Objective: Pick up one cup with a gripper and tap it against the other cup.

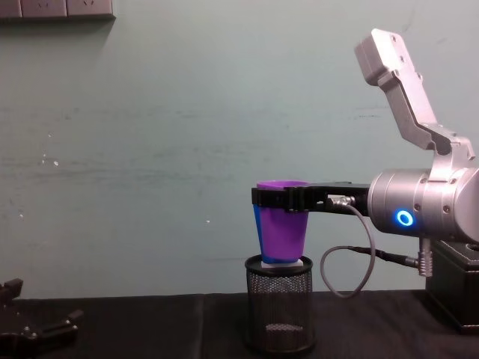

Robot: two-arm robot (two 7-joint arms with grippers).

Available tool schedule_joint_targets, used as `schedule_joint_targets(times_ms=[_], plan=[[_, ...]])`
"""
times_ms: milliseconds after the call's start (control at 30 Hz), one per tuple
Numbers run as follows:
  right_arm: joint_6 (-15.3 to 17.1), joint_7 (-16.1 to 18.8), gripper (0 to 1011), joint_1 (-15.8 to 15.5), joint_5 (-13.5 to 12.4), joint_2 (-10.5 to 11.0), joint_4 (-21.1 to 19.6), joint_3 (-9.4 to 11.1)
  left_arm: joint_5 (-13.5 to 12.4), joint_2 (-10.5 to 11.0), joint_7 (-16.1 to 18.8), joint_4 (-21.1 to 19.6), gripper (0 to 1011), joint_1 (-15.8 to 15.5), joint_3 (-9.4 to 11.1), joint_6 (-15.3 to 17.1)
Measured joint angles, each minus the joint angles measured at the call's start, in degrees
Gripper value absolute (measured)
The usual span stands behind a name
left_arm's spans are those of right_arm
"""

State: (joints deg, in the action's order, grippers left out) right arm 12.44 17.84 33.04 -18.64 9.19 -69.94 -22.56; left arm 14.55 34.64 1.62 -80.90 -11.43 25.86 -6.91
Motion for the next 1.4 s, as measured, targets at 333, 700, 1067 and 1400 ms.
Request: schedule_joint_targets(times_ms=[333, 700, 1067, 1400], plan=[[0.0, 0.0, 737, 0.0, 0.0, 0.0, 0.0, 0.0, 0.0, 0.0, 0.0, 0.0, 1000, 0.0, 0.0, 0.0], [0.0, 0.0, 737, 0.0, 0.0, 0.0, 0.0, 0.0, 0.0, 0.0, 0.0, 0.0, 1000, 0.0, 0.0, 0.0], [0.0, 0.0, 737, 0.0, 0.0, 0.0, 0.0, 0.0, 0.0, 0.0, 0.0, 0.0, 1000, 0.0, 0.0, 0.0], [0.0, 0.0, 737, 0.0, 0.0, 0.0, 0.0, 0.0, 0.0, 0.0, 0.0, 0.0, 1000, 0.0, 0.0, 0.0]])
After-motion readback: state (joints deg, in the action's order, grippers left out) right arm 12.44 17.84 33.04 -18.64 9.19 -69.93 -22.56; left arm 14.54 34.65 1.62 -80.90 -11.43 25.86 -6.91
